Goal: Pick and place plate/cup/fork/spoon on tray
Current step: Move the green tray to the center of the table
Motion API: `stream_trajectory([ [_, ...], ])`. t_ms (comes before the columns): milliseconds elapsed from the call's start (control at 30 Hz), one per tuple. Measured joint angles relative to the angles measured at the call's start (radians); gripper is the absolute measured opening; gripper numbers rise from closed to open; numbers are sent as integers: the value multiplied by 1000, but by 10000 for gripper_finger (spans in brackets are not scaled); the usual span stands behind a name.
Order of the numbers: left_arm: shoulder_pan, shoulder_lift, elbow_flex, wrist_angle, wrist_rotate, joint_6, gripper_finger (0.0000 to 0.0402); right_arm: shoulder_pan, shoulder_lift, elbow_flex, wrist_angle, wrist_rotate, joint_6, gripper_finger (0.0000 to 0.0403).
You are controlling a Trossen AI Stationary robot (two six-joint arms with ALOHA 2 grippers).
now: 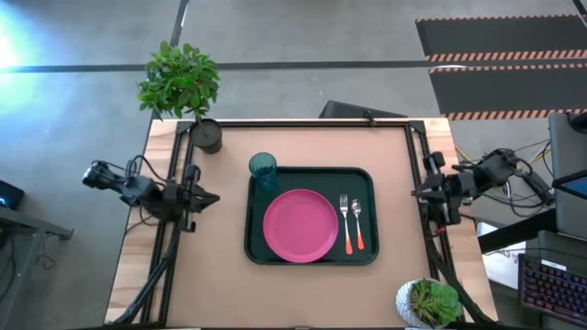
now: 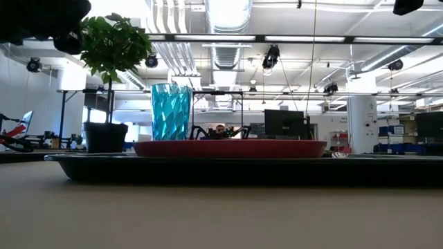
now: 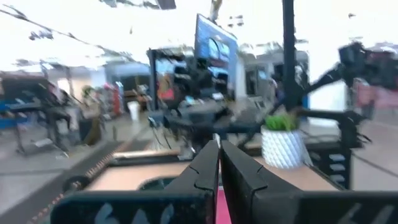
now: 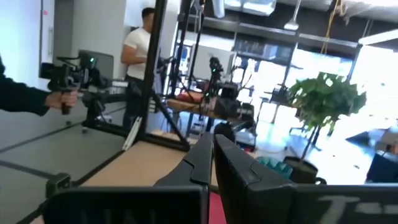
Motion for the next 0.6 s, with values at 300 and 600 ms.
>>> stream_trajectory([
  [300, 40, -37, -101, 156, -9, 32, 0, 0, -1, -71, 132, -78, -60, 9],
  [600, 70, -18, -79, 144, -8, 69, 0, -2, -2, -220, 229, -108, 54, 9],
])
